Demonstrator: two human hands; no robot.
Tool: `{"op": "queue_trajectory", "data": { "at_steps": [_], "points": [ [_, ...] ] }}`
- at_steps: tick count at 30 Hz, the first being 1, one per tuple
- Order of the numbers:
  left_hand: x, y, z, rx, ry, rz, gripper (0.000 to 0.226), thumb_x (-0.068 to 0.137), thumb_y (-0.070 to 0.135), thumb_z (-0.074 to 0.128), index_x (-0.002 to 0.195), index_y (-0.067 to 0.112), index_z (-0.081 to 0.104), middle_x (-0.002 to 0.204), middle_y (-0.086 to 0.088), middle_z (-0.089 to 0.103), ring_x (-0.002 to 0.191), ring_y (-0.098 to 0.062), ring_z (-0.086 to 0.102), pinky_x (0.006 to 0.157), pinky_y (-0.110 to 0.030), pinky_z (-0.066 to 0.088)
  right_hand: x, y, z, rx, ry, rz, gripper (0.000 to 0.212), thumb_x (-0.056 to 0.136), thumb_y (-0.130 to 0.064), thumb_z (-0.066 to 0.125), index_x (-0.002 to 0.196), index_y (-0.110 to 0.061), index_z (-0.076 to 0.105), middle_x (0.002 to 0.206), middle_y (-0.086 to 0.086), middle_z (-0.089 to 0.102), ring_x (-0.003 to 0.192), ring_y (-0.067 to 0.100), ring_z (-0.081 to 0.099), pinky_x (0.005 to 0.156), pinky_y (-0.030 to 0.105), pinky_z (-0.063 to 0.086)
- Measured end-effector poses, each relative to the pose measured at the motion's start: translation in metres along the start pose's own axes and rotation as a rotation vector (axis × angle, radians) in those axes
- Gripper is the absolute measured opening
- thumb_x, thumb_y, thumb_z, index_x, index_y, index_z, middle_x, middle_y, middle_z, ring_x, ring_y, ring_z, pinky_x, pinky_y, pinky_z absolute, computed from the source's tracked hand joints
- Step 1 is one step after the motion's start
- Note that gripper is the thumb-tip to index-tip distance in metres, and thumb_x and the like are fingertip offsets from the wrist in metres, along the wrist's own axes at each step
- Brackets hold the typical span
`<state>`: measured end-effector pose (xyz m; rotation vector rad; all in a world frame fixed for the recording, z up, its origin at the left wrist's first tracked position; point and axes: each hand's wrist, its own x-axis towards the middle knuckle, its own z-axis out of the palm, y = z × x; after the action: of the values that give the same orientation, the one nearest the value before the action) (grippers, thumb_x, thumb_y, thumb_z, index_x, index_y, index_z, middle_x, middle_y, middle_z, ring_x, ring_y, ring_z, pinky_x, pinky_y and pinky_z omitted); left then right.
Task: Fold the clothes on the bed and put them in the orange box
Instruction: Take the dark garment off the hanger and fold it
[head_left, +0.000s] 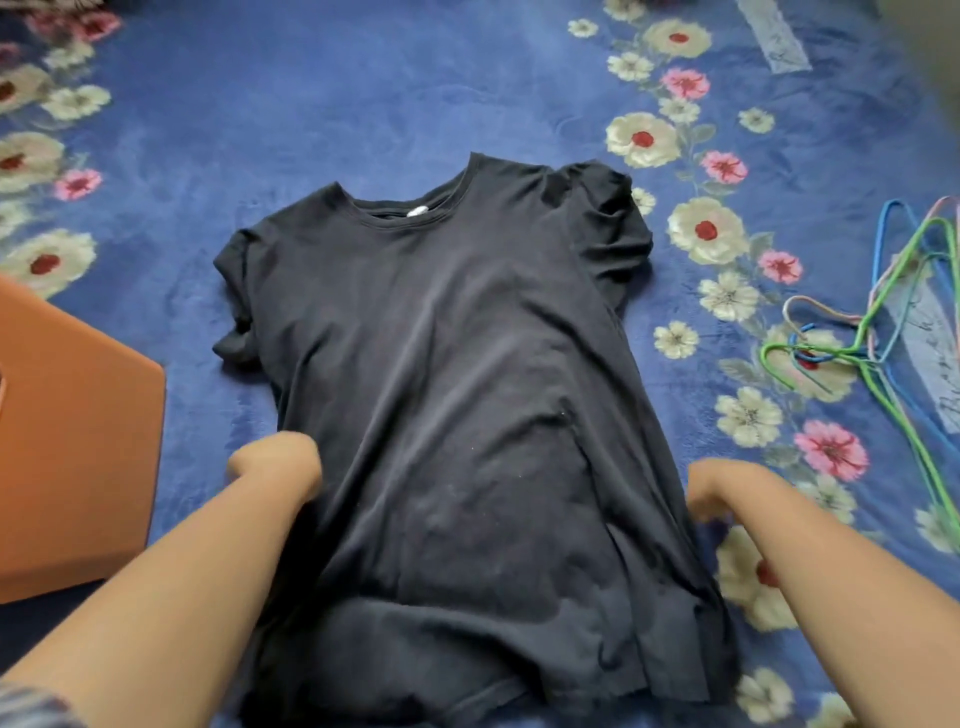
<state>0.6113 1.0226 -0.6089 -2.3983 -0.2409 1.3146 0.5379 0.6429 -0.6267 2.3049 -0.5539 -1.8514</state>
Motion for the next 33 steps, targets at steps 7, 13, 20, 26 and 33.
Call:
{"op": "queue_trajectory", "data": {
  "at_steps": [7,13,20,26,33],
  "points": [
    [0.008,0.063,-0.090,-0.135,0.525,0.261,0.026,0.092,0.019,0.043,0.116,0.010,0.044,0.122,-0.008,0.048,0.113,-0.027,0.045,0.077,-0.033,0.036,0.001,-0.014,-0.099,0.765,0.481,-0.205,0.023,0.095,-0.015,0.038,0.076,-0.007,0.049,0.103,0.022,0.063,0.082,0.027,0.054,0.060,0.026,0.043],
    [0.042,0.102,-0.133,-0.280,0.649,0.390,0.031,0.093,0.024,0.043,0.120,0.011,0.043,0.125,-0.005,0.044,0.117,-0.025,0.040,0.079,-0.033,0.037,0.038,-0.024,-0.158,1.546,0.430,-0.296,0.058,0.097,-0.040,0.040,0.128,0.009,0.043,0.125,0.022,0.054,0.110,0.034,0.055,0.100,0.044,0.043],
    [0.113,0.133,-0.163,-0.333,0.616,0.549,0.065,0.096,0.043,0.039,0.149,0.017,0.012,0.157,-0.005,0.000,0.145,-0.021,-0.004,0.116,-0.035,0.010,0.084,-0.030,-0.195,2.109,0.010,-0.632,0.051,0.085,-0.048,0.056,0.123,-0.014,0.057,0.101,0.005,0.067,0.085,0.021,0.065,0.065,0.035,0.058],
    [0.134,0.148,-0.156,-0.195,0.608,0.506,0.067,0.096,0.053,0.026,0.150,0.021,0.002,0.157,-0.005,-0.009,0.144,-0.022,-0.010,0.115,-0.039,0.001,0.087,-0.040,-0.209,2.032,-0.263,-1.084,0.048,0.055,-0.045,0.078,0.098,-0.022,0.075,0.112,0.004,0.068,0.100,0.020,0.066,0.082,0.040,0.055],
    [0.134,0.138,-0.164,-0.132,0.626,0.546,0.064,0.096,0.056,0.022,0.149,0.025,0.004,0.157,-0.002,-0.006,0.145,-0.019,-0.006,0.114,-0.032,0.007,0.084,-0.040,-0.242,2.520,0.302,-0.438,0.019,0.094,-0.021,0.052,0.108,-0.012,0.061,0.108,0.005,0.065,0.089,0.018,0.063,0.074,0.032,0.050]
  ]
}}
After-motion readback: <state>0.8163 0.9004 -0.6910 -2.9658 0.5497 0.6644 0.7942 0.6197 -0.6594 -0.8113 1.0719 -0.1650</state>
